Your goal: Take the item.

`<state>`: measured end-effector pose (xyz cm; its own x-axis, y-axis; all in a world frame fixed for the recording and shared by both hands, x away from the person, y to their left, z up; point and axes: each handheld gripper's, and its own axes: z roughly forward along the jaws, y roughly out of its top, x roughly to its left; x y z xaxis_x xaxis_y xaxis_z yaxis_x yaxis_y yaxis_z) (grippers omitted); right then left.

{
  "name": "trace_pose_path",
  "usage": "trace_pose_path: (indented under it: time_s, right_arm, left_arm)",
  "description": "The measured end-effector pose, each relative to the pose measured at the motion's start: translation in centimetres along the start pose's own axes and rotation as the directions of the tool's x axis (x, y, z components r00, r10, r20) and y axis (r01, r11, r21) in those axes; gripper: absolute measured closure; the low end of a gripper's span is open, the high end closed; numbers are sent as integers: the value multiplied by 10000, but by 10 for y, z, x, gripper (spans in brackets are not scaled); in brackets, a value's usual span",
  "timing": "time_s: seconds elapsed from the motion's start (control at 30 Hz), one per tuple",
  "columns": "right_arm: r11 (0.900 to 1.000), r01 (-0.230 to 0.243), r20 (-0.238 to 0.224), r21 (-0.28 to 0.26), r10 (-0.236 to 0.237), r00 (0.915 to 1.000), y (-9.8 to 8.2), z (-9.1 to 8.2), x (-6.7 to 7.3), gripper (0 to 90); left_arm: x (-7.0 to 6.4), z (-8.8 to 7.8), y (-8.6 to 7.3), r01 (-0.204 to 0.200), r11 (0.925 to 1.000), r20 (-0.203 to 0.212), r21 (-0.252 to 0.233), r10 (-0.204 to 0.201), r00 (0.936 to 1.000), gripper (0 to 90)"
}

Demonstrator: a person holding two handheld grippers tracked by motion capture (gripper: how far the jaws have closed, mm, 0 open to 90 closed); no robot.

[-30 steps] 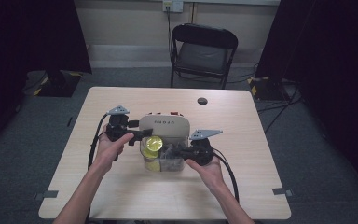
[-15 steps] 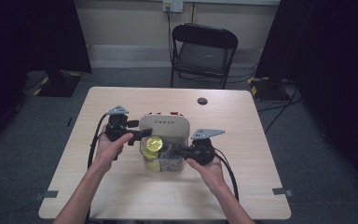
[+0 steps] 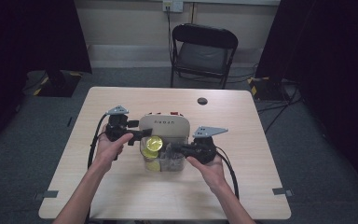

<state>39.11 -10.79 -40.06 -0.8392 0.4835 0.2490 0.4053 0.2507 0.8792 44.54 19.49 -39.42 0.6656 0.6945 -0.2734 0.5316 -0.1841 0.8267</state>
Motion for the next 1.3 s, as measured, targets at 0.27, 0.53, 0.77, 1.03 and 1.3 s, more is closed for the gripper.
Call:
trace_pose_path:
  time_s: [0.27,0.53,0.77,1.03,1.3]
  right_arm:
    - [9998,55,38,-173,-54,10000,4,-7,2,900]
    - [9998,64,34,-206,-63,10000,5,-9,2,900]
    - [9994,55,145,-344,-50,9999,6,-16,2,900]
    - [9988,240,109,-423,-235,9997,6,-24,4,900]
    - [9979,172,240,-619,-157,9996,7,-36,3,900]
  left_arm:
    - [0,0,0,-24,10000,-19,23,24,10000,197]
    - [0,0,0,14,10000,-35,-6,-14,10000,196]
    - [0,-1,0,24,10000,-53,-12,-24,10000,196]
    - [1,-2,0,-34,10000,-54,44,35,10000,195]
    - [1,-1,0,21,10000,-56,27,-21,10000,195]
